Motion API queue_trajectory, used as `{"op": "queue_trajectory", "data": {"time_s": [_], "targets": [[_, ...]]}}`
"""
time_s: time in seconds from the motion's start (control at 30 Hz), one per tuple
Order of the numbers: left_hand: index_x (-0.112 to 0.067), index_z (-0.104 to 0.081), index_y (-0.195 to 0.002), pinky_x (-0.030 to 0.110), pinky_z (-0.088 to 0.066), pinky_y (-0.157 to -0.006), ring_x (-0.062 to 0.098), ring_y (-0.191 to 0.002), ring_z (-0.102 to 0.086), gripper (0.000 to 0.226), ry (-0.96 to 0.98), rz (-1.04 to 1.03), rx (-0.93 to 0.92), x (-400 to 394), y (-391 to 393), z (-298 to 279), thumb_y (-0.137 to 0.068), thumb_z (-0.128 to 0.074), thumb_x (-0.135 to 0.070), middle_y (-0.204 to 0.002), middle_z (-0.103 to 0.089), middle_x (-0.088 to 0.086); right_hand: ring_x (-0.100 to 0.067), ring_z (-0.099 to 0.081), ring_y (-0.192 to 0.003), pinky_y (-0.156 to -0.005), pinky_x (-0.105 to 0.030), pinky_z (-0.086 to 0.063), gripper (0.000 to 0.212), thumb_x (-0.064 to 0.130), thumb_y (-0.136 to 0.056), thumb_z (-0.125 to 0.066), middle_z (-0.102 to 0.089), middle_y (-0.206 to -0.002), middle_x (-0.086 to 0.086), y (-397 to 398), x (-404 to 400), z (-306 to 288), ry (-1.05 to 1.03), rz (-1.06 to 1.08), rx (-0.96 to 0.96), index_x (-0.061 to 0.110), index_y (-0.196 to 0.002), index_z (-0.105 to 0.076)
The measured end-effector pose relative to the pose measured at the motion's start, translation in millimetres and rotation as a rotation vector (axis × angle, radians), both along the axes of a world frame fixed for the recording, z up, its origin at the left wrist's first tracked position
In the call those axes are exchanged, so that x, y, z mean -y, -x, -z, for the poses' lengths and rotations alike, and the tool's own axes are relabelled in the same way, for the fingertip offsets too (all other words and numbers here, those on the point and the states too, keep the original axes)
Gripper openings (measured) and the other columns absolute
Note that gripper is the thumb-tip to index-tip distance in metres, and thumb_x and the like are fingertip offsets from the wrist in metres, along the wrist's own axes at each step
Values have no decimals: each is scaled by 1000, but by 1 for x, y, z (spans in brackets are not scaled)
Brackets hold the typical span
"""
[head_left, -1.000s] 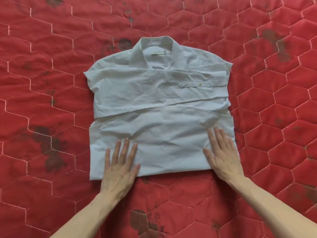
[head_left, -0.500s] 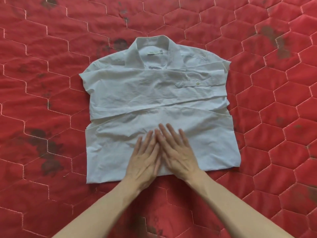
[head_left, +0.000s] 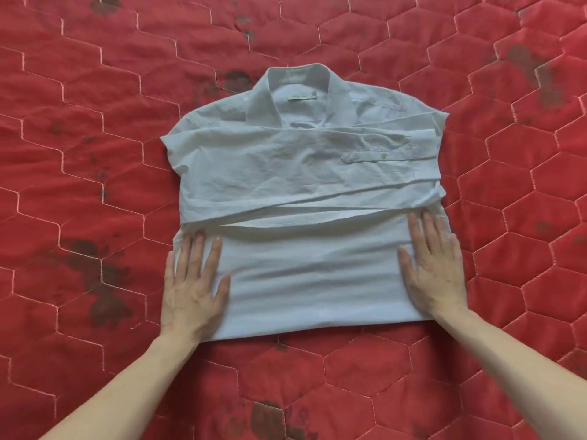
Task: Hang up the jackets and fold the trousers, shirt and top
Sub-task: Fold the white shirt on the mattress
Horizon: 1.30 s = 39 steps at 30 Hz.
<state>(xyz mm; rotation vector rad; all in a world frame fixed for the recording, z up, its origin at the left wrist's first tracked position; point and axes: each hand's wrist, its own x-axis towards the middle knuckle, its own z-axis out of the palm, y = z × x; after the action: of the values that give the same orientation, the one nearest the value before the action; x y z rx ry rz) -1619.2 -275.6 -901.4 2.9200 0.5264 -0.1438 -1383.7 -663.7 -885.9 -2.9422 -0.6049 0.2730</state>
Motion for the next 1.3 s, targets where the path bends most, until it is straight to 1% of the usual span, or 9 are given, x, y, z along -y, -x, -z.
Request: {"op": "queue_trajectory", "data": {"time_s": [0.13, 0.33, 0.53, 0.67, 0.8, 0.93, 1.07, 1.17, 1.3], "targets": [[-11, -23, -165, 56, -12, -129, 35, -162, -7, 71, -11, 36, -9, 7, 0, -10, -104, -33, -45, -173, -10, 21, -22, -5, -162, -127, -57, -17, 72, 50, -103, -25, -8, -175, -3, -2, 22, -8, 69, -118, 12, 18, -167, -15], [-7, -22, -165, 54, -14, -128, 35, -161, -14, 96, 58, 480, -5, 39, 20, -18, -89, -58, -54, -174, -11, 16, -27, -14, -161, -128, -53, -15, 86, 64, -101, -27, -15, -173, -11, 33, 40, -20, 85, -258, 34, 6, -164, -23], [-2, -27, -163, 62, -20, -123, 42, -159, -16, 102, -39, 612, -126, 40, 31, -34, -66, -53, -22, -172, -15, 23, -36, -13, -160, -127, -48, -19, 106, 68, -88, -57, -13, -172, -21, 57, 78, -27, 79, -429, -17, -2, -162, -24], [-4, -39, -156, 65, -46, -108, 44, -149, -38, 81, -127, 574, -137, 39, 29, -42, -76, -31, 2, -164, -38, 21, -51, -32, -150, -119, -56, -30, 70, 35, -98, -40, -26, -162, -36, 48, 73, -40, 233, -569, 60, -9, -153, -39], [-11, -35, -155, 67, -49, -103, 47, -142, -47, 81, -134, 446, -152, 46, 24, -54, -76, -32, 6, -159, -46, 19, -61, -49, -133, -108, -62, -47, 59, -1, -92, -26, -42, -148, -44, 50, 54, -50, 354, -610, 144, -11, -145, -51], [-5, -49, -153, 64, -51, -103, 48, -141, -48, 87, -48, 232, -253, 52, 22, -73, -70, -55, 19, -156, -48, 24, -51, -59, -128, -101, -58, -55, 62, -4, -86, -28, -54, -146, -33, 48, 37, -61, 264, -453, 141, -7, -140, -59], [9, -57, -141, 63, -55, -99, 52, -130, -57, 72, -103, 201, -304, 43, 31, -90, -73, -44, 25, -144, -54, 35, -41, -64, -127, -103, -55, -55, 73, -5, -72, -29, -61, -143, -22, 47, 49, -76, 184, -456, 126, -3, -137, -64], [8, -30, -157, 54, -34, -122, 48, -152, -31, 84, -35, 220, -332, 30, 38, -108, -77, -9, 13, -164, -26, 31, -37, -66, -126, -105, -51, -54, 71, -11, -69, -42, -64, -141, -18, 52, 64, -92, 178, -537, 101, -1, -135, -66], [-6, 0, -165, 32, -2, -130, 29, -162, -2, 86, 135, 222, -483, 26, 44, -151, -88, -29, 21, -173, 4, 15, -35, -71, -118, -118, -36, -27, 65, -13, -68, -45, -70, -132, -19, 61, 81, -122, 217, -537, 71, -3, -127, -71]]}}
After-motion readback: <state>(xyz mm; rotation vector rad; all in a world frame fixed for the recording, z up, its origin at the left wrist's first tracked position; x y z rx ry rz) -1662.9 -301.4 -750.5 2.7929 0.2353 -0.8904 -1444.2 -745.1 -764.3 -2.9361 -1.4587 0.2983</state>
